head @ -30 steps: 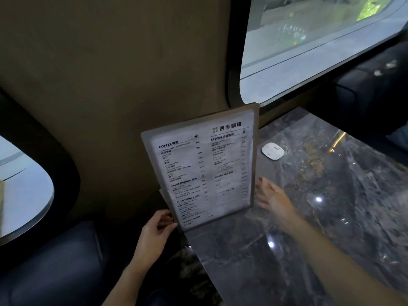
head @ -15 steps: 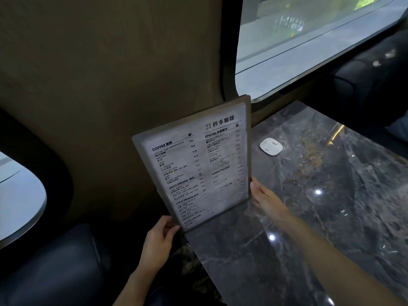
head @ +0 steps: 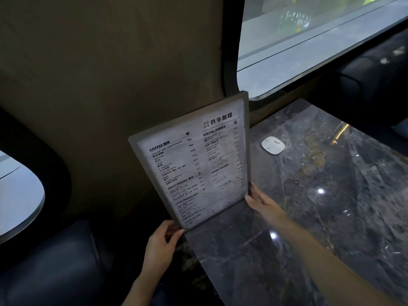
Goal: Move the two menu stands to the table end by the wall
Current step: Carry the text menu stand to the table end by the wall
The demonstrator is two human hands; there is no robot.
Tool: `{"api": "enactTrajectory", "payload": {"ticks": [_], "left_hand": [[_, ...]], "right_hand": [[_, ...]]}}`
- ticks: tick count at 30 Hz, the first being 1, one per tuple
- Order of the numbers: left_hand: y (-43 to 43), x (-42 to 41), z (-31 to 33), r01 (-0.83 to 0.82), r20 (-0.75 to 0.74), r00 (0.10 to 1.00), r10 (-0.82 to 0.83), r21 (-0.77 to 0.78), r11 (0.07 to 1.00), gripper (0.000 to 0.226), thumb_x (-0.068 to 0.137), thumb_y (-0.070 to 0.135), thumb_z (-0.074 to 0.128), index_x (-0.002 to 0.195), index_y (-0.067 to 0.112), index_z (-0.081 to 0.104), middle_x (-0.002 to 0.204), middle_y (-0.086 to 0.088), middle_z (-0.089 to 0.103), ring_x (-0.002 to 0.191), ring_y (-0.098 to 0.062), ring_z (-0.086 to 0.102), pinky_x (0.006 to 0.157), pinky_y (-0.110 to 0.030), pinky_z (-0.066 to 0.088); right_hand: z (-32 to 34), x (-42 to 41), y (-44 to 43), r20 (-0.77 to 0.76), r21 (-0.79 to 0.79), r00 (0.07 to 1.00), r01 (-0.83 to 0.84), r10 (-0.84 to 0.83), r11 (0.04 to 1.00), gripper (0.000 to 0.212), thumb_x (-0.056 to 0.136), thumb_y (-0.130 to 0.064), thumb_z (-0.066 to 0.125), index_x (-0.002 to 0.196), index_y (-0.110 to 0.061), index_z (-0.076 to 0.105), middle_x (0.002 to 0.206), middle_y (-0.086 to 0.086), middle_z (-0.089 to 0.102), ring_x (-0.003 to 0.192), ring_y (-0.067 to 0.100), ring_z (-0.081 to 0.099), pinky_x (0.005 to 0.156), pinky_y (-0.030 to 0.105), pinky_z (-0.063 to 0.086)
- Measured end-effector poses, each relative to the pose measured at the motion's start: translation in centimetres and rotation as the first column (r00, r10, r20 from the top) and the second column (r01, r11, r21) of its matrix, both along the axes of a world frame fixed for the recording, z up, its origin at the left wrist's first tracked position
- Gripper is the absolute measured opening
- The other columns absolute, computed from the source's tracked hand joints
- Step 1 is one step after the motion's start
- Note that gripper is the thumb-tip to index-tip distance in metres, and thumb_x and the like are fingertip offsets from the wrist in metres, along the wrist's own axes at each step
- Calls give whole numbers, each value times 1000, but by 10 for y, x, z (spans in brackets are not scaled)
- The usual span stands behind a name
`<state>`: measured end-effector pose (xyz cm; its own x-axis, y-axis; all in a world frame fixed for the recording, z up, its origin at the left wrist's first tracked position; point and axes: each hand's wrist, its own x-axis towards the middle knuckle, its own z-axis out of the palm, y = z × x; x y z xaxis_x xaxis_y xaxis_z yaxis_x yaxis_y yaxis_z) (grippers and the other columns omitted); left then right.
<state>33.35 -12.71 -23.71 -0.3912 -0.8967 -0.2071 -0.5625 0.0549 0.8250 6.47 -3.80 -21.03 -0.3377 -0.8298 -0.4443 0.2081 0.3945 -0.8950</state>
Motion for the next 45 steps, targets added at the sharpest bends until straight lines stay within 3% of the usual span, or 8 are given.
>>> {"api": "enactTrajectory", "payload": {"ticks": [5,12,21,27,33,37,42,45], "left_hand": [[0,-4,-4,0,78,997,4,-40,999,25,86,22,58,77,44,51,83,16,65,78,1,61,63,-19,47],[-12,-6,-8,-78,106,991,84,-58,995,13,88,24,55,82,35,52,80,11,64,74,-4,61,62,-34,54],[-39,-9,-10,-123,146,980,137,-101,987,8,88,23,55,82,27,52,73,13,59,67,0,57,50,-22,42],[-59,-15,-6,-197,148,966,211,-102,975,15,88,20,56,75,24,49,71,5,60,64,-9,57,50,-26,40],[-62,-16,-6,-189,164,964,208,-127,974,14,87,18,57,77,23,49,67,13,54,62,-3,54,48,-22,37],[-60,-20,-7,-226,170,954,245,-122,966,14,87,19,57,77,25,49,67,15,54,62,-1,53,47,-21,36],[-58,-21,-9,-249,171,949,267,-120,961,12,87,20,56,77,20,51,66,13,54,61,-4,53,47,-24,37],[-57,-22,-8,-262,167,945,280,-123,957,10,88,20,55,78,21,52,65,13,54,61,-4,53,47,-23,36]], "right_hand": [[-5,-1,-1,42,7,999,0,0,1000,63,91,-10,48,143,-15,13,154,-1,17,137,9,23,107,24,24],[-8,-3,-21,48,33,995,-90,88,995,75,88,-23,54,144,-24,3,154,-8,11,139,9,16,116,35,18],[-9,-1,-54,53,3,996,-67,67,998,67,92,-17,48,144,-23,6,153,-8,18,135,7,24,114,31,22],[-9,-2,-73,33,22,997,-68,67,997,66,92,-19,49,144,-26,10,152,-9,23,130,5,29,110,28,26],[-9,0,-89,42,18,995,-91,91,996,73,89,-24,54,142,-34,4,150,-14,23,131,5,28,106,27,27],[-10,-1,-98,12,1,998,-69,69,998,76,85,-24,60,143,-33,11,152,-10,25,135,10,27,114,40,25],[-13,-3,-94,-13,-17,995,-99,98,995,69,83,-25,62,139,-39,23,139,-17,37,132,8,31,105,31,32],[-12,-1,-94,-13,-5,995,-96,96,995,70,83,-24,62,139,-39,21,143,-14,34,134,12,29,111,40,30]]}}
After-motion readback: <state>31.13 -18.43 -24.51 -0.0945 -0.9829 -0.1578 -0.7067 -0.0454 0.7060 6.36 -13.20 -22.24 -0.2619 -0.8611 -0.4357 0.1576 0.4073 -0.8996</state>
